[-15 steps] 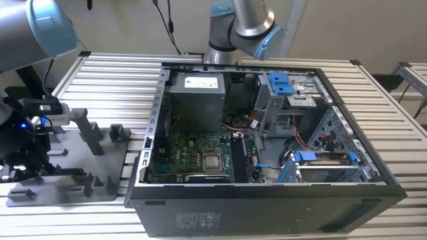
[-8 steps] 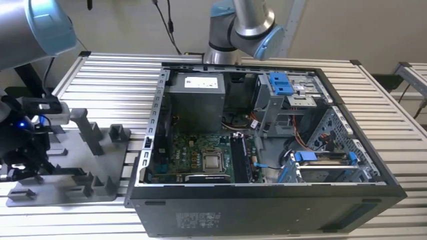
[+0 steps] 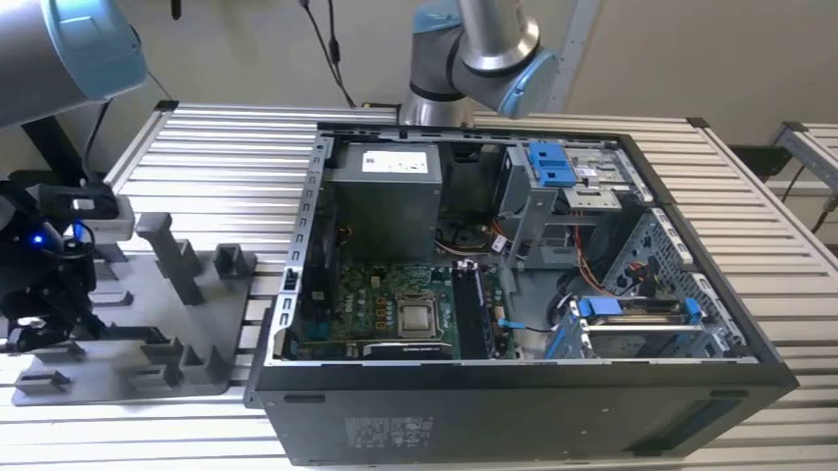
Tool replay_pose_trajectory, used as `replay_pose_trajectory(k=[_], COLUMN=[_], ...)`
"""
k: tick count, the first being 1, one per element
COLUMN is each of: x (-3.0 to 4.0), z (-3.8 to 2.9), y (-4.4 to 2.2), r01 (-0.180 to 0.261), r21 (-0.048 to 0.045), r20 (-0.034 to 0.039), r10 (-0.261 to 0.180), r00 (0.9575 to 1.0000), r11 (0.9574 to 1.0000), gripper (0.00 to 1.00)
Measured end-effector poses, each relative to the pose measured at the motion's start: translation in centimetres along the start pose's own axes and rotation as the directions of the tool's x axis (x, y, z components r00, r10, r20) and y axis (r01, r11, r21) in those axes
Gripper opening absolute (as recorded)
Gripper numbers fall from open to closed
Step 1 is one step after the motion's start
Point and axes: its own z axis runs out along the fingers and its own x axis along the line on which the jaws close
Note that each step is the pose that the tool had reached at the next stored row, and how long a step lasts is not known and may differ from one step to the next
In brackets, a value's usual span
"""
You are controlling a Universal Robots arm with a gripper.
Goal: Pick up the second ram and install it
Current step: 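Pick up the second ram and move it above second insertion slot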
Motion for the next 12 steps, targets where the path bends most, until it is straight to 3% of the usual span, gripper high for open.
replay_pose_trajectory(k=[7,12], x=[-0.05,-0.07], z=[-0.90,-1.37], y=[-0.04,-0.10], r01=[-0.010,-0.013], r21=[-0.0018,-0.0119], r20=[0.0010,0.0010], r10=[0.010,0.013], r00=[1.0000,0.9999], r11=[1.0000,0.9998], gripper=[0.14,0.14])
